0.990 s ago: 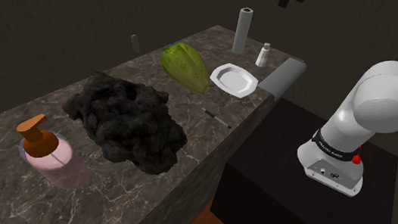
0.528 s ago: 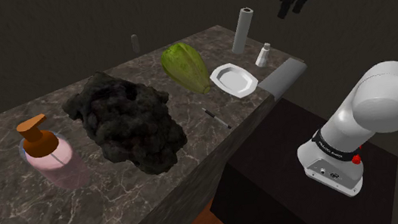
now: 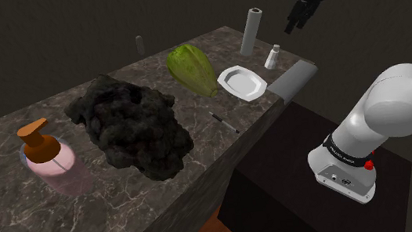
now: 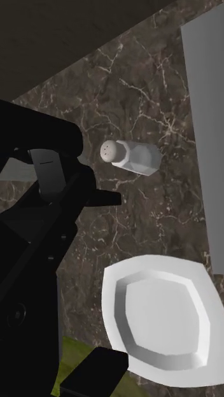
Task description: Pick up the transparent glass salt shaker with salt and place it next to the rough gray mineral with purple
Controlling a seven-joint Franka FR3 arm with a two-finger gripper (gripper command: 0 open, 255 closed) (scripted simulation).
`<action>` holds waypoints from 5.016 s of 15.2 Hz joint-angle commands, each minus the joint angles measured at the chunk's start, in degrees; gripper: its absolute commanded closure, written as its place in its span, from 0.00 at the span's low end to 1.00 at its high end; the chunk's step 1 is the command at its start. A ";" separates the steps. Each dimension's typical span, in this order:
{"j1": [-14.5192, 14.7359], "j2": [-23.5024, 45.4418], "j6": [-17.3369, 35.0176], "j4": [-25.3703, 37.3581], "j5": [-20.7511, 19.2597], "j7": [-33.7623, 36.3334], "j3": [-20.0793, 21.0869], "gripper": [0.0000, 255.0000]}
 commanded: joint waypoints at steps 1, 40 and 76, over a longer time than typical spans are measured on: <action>0.10 1.95 3.77 -0.96 -0.47 -3.10 -3.07 0.00; 16.20 30.95 29.70 2.44 17.16 -34.56 -31.89 1.00; 8.86 16.91 1.27 19.75 5.96 -20.66 -19.46 1.00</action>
